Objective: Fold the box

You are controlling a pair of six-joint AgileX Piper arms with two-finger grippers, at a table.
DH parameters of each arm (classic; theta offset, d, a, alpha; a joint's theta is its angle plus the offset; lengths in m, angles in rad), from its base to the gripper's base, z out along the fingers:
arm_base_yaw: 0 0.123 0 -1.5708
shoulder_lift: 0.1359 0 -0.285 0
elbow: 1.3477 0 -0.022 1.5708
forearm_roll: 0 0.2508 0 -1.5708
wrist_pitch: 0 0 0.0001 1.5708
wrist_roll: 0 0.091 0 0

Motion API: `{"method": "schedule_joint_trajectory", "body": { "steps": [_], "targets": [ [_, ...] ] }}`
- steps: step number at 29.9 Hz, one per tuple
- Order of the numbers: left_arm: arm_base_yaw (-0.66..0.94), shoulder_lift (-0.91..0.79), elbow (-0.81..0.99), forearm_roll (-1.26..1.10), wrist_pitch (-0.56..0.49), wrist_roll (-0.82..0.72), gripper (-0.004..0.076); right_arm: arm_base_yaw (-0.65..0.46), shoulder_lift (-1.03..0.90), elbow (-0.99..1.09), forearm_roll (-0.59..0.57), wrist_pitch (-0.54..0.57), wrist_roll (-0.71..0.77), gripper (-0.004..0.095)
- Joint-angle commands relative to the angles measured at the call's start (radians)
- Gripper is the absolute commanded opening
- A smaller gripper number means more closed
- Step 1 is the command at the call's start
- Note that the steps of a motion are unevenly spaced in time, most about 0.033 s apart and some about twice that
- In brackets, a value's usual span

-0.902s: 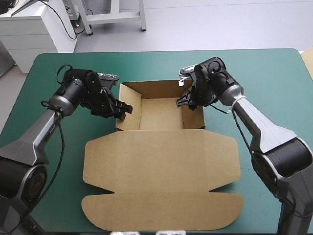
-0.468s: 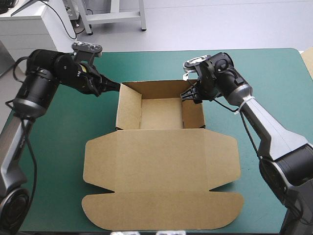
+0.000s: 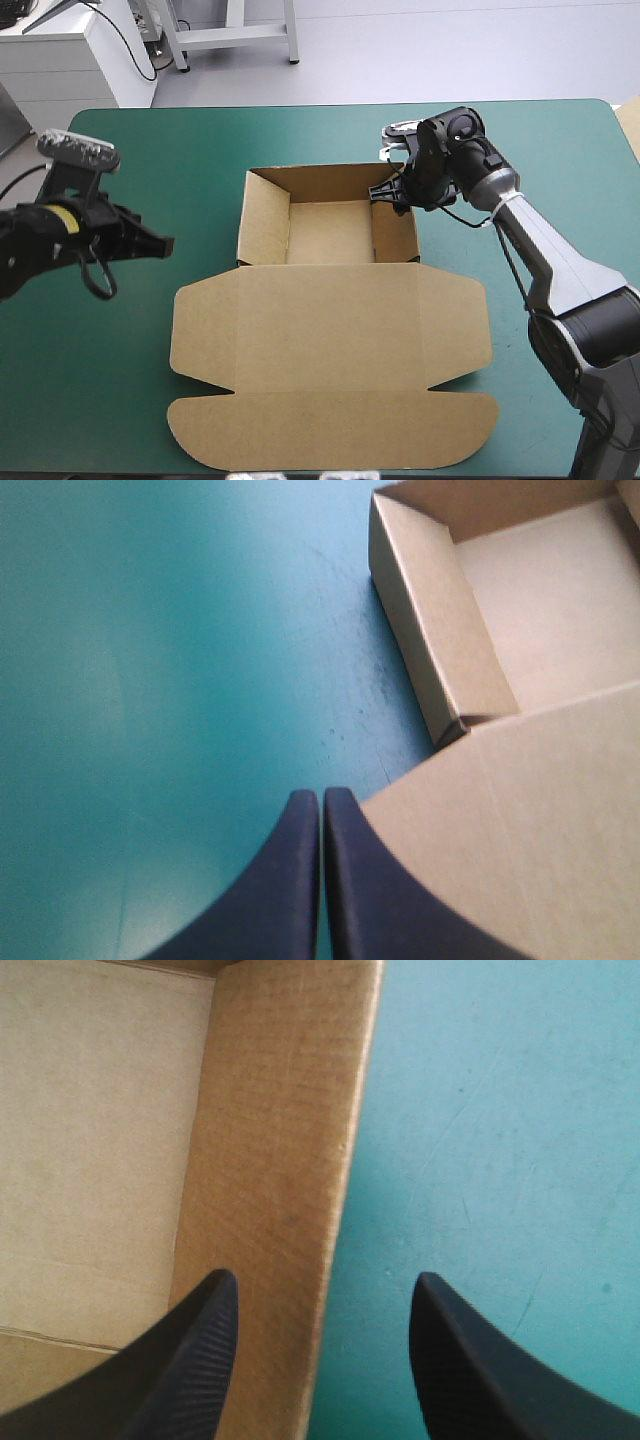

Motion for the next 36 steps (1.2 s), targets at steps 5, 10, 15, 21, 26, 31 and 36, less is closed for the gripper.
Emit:
{"method": "schedule_joint_trajectory", "body": {
  "steps": [5,10,15,21,26,31,36],
  "targets": [
    [-0.001,-0.262,0.279,-0.015,-0.109,0.000,-0.0008,-0.008,-0.004,-0.027,0.009,0.004,-0.001,0.0484],
    [-0.001,-0.415,0.444,-0.015,-0.116,0.000,-0.0008,-0.008,0.026,-0.025,0.031,0.004,-0.001,0.0418],
    [-0.001,-0.538,0.556,-0.015,-0.116,0.000,-0.0008,-0.008,0.037,-0.027,0.032,0.004,-0.001,0.0065],
    [-0.001,-0.648,0.608,-0.019,-0.093,-0.015,-0.0008,-0.008,0.037,-0.029,0.046,-0.023,0.010,-0.0021],
    [-0.001,-0.686,0.612,-0.017,-0.050,-0.015,-0.0008,-0.018,0.030,-0.029,0.038,-0.011,0.010,-0.0021],
    [-0.001,-0.688,0.612,-0.015,0.017,-0.015,-0.0008,-0.131,-0.033,-0.029,0.033,0.004,-0.006,-0.0021],
    [-0.001,-0.689,0.612,-0.009,0.035,-0.015,-0.0008,-0.354,-0.117,-0.029,0.026,0.004,-0.068,-0.0021]
  ]
}}
